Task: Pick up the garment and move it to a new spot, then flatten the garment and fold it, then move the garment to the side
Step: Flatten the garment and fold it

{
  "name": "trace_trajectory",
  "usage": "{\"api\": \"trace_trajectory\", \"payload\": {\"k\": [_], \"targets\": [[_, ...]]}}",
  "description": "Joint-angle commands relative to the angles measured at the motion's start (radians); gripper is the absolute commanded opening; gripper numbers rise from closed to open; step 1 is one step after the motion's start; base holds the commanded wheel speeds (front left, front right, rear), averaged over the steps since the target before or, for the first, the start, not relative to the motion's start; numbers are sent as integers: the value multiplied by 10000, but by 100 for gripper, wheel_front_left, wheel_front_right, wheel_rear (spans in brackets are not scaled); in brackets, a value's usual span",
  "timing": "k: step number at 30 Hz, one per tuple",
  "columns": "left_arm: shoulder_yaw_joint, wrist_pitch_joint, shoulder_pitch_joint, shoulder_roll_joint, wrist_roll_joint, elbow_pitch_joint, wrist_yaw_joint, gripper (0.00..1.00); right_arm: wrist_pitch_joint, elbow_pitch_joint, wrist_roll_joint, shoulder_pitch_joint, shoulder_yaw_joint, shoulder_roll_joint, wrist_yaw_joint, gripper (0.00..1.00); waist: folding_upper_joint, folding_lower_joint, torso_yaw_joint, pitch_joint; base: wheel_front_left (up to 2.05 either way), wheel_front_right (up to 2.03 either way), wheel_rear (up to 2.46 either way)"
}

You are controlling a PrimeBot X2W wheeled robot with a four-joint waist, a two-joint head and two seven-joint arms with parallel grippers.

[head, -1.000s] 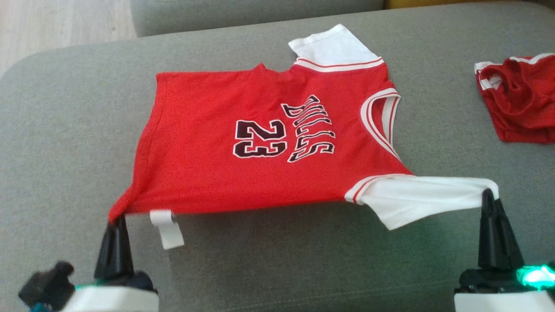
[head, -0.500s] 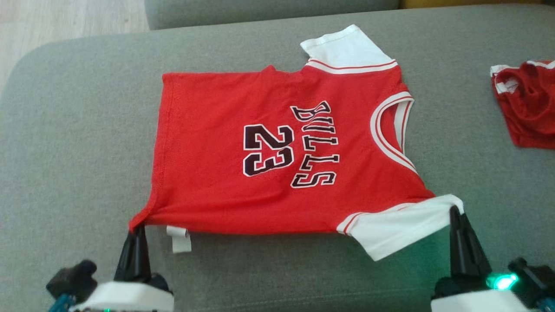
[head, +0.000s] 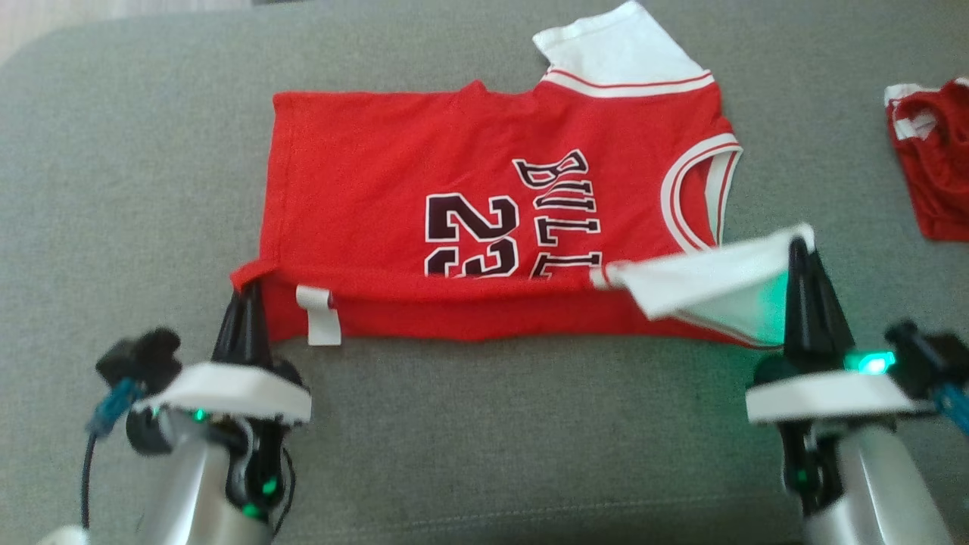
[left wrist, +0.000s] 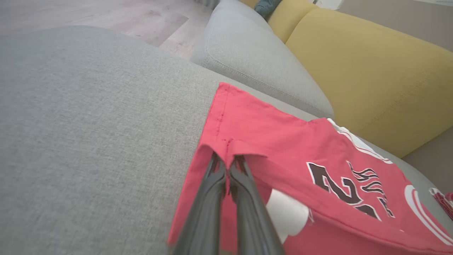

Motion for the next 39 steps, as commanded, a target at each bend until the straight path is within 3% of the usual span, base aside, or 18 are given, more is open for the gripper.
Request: {"api": "trace_trajectory", "payload": {"k": [1, 12, 13, 14, 15, 16, 17, 27, 33, 39], "targets": [[256, -61, -580, 57, 71, 14, -40, 0, -53, -50, -47, -565, 186, -74, 65, 0, 0, 1, 0, 127, 0, 0, 0], [439, -61, -2002, 57, 345, 1625, -159, 0, -54, 2950, -416, -2895, 375, -74, 65, 0, 0, 1, 20, 514, 0, 0, 0], [424, -61, -2025, 57, 350, 1652, -159, 13, -54, 3213, -433, -3051, 399, -74, 65, 0, 0, 1, 37, 519, 0, 0, 0], [415, -61, -2041, 57, 382, 1635, -142, 36, -54, 3461, -439, -3214, 420, -74, 65, 0, 0, 1, 52, 526, 0, 0, 0], [406, -61, -2039, 57, 415, 1594, -126, 64, -54, 3773, -475, -3369, 460, -74, 65, 15, 0, 1, 70, 525, 0, 0, 0], [390, -61, -2019, 57, 435, 1530, -123, 100, -54, 4071, -488, -3533, 477, -74, 65, 43, 0, 1, 89, 517, 0, 0, 0], [378, -61, -1988, 57, 445, 1446, -120, 100, -54, 4360, -503, -3701, 508, -74, 65, 100, 0, 1, 109, 504, 0, 0, 0], [159, -61, -997, 57, 548, 204, -79, 100, -54, 6165, -654, -5021, 568, -74, 65, 100, 0, 1, 325, 227, 0, 0, 0], [57, -30, -366, 78, 640, 96, -78, 100, -55, 5599, -943, -4953, 148, -74, 65, 100, 0, 1, 409, -83, 0, 0, 0], [12, 741, -124, 241, 499, 410, -4, 100, -55, 4440, -934, -4276, 210, -74, 65, 100, 0, 1, 344, -357, 0, 0, 0]]}}
